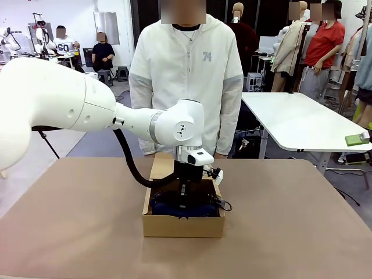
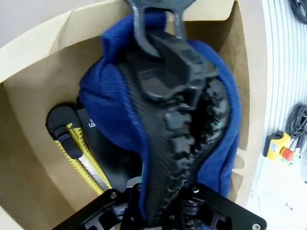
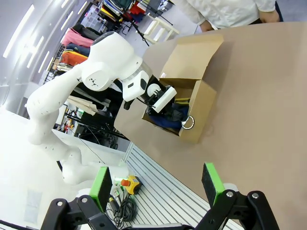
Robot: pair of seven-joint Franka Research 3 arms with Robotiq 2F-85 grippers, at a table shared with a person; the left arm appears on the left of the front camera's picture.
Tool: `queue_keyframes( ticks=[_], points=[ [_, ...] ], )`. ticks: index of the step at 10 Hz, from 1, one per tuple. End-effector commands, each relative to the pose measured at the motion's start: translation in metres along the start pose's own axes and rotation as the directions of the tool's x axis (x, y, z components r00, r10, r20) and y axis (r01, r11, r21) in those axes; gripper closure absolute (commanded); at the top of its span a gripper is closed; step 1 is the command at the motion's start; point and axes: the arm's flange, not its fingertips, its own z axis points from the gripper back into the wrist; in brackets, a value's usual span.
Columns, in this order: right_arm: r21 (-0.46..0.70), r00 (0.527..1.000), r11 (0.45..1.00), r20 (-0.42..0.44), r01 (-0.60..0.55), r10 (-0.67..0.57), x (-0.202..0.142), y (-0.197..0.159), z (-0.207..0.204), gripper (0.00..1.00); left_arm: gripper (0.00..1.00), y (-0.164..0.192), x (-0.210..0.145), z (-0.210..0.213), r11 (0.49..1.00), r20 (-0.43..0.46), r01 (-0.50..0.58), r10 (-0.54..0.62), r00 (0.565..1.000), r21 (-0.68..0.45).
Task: Pack the items into the box.
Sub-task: Pick up the item indicated by the person and place it inside the Mailer Box.
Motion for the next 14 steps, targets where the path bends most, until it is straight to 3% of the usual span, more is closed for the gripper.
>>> queue_keyframes(
  ticks=[1, 2, 3, 4, 5, 14],
  points=[
    [-0.004, 1.0, 1.0, -0.013, -0.018, 0.017, 0.0, 0.0, 0.003, 0.0, 1.0, 0.005, 0.0, -0.011, 0.999, -0.017, -0.016, 0.016, 1.0, -0.03],
    [-0.004, 1.0, 1.0, -0.013, -0.018, 0.017, 0.0, 0.0, 0.003, 0.0, 1.0, 0.005, -0.001, -0.011, 0.999, -0.012, -0.016, 0.015, 1.0, -0.04],
    [-0.004, 1.0, 1.0, -0.013, -0.018, 0.017, 0.0, 0.0, 0.003, 0.0, 0.66, 0.004, -0.002, -0.011, 0.999, 0.001, -0.012, 0.012, 1.0, -0.041],
    [-0.004, 1.0, 1.0, -0.013, -0.018, 0.017, 0.0, 0.0, 0.003, 0.0, 0.09, 0.003, -0.002, -0.009, 0.999, 0.005, -0.01, 0.01, 1.0, -0.043],
    [-0.004, 1.0, 1.0, -0.013, -0.018, 0.017, 0.0, 0.0, 0.003, 0.0, 0.0, 0.001, -0.004, -0.005, 0.999, 0.011, -0.006, 0.006, 1.0, -0.036],
    [-0.004, 1.0, 1.0, -0.013, -0.018, 0.017, 0.0, 0.0, 0.003, 0.0, 0.0, -0.018, -0.032, 0.037, 0.987, 0.076, -0.099, 0.089, 0.993, 0.13]
  ],
)
